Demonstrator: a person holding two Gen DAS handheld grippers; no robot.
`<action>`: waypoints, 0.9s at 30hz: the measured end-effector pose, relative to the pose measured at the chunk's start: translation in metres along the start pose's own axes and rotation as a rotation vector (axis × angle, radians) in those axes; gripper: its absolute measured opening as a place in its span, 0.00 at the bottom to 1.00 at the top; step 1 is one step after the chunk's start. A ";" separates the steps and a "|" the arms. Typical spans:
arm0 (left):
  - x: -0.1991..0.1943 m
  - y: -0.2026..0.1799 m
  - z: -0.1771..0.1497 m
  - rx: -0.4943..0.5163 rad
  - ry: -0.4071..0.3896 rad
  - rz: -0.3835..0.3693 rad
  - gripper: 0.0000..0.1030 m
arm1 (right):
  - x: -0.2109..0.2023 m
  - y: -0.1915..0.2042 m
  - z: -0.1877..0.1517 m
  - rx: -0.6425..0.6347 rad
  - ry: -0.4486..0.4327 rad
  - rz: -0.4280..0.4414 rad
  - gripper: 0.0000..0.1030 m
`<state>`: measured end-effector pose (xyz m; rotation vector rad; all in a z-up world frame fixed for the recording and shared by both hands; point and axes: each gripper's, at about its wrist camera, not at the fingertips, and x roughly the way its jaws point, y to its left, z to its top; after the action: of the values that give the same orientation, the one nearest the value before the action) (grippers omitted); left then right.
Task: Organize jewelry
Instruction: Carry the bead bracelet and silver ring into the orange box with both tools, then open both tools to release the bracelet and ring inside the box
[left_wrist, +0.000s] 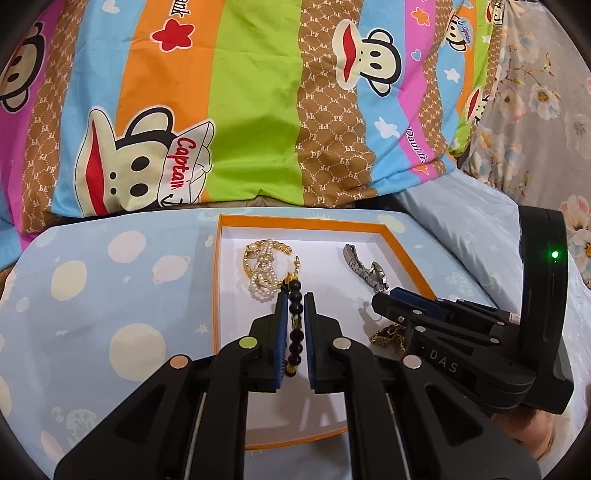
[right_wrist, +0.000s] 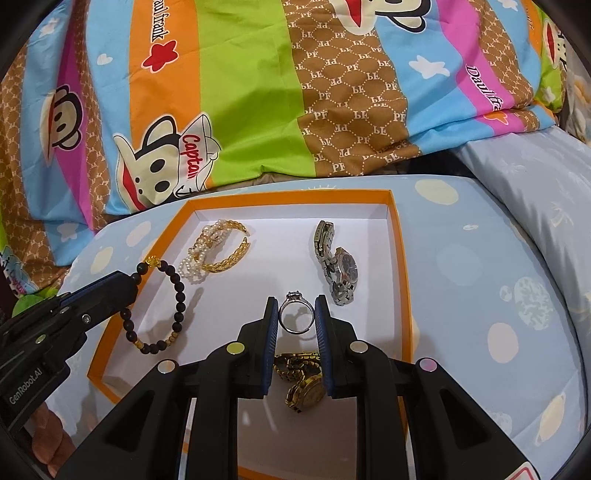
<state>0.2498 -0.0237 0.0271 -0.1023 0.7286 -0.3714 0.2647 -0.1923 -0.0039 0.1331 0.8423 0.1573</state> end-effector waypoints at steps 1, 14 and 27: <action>0.001 0.000 -0.001 0.004 0.000 0.006 0.15 | 0.001 0.000 0.000 -0.003 0.000 -0.001 0.19; -0.005 -0.003 -0.005 0.026 -0.044 0.048 0.51 | -0.012 0.000 -0.002 -0.017 -0.065 -0.012 0.20; -0.011 -0.003 -0.008 0.021 -0.042 0.069 0.51 | -0.036 0.002 -0.002 -0.010 -0.107 -0.006 0.27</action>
<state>0.2363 -0.0217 0.0291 -0.0648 0.6845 -0.3104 0.2394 -0.1972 0.0211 0.1283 0.7350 0.1471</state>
